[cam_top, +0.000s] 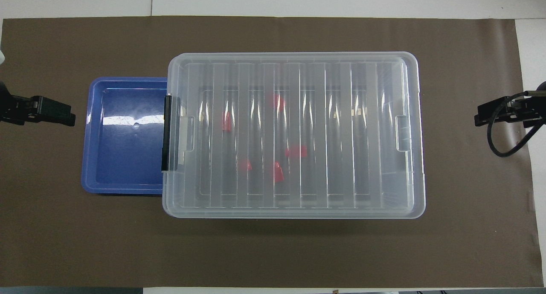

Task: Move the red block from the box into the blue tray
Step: 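Move the right gripper toward the clear lid's edge farthest from the left gripper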

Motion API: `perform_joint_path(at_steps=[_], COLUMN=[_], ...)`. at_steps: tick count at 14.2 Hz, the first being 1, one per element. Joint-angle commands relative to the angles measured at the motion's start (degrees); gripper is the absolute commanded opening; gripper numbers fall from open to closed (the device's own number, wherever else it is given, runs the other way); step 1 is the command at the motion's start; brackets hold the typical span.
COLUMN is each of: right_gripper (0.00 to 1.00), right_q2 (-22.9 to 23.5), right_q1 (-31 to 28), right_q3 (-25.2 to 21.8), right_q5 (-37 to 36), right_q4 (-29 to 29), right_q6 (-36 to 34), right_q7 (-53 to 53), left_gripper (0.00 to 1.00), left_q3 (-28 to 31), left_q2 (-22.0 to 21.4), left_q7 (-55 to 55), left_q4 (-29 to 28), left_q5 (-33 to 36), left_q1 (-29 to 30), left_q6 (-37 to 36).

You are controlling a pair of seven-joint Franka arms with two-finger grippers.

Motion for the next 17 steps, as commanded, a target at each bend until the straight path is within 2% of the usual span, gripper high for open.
perform_joint_path(at_steps=[1, 5, 9, 13, 17], right_gripper=[1.00, 1.00, 1.00, 1.00, 1.00], right_q2=[-0.4, -0.7, -2.1, -0.7, -0.4], right_q1=[-0.7, -0.4, 1.8, 6.5, 6.9], right_q3=[0.3, 0.4, 0.6, 0.6, 0.6], right_q5=[1.0, 1.1, 1.6, 1.6, 1.6], right_q4=[-0.2, -1.4, -8.6, -12.7, -18.2], right_q6=[0.5, 2.6, 12.0, 17.9, 23.3], right_q7=[-1.0, -1.0, 3.3, 10.4, 10.2], left_gripper=[1.00, 1.00, 1.00, 1.00, 1.00], left_q3=[0.0, 0.0, 0.0, 0.0, 0.0], left_q2=[-1.4, -1.3, -1.3, -1.3, -1.3], left_q7=[0.6, 0.6, 0.6, 0.6, 0.6], left_q4=[-1.2, -1.2, -1.2, -1.2, -1.2], left_q5=[-0.9, -0.9, -0.9, -0.9, -0.9], left_q1=[0.4, 0.4, 0.4, 0.4, 0.4], left_q6=[-0.5, -0.5, -0.5, -0.5, -0.5])
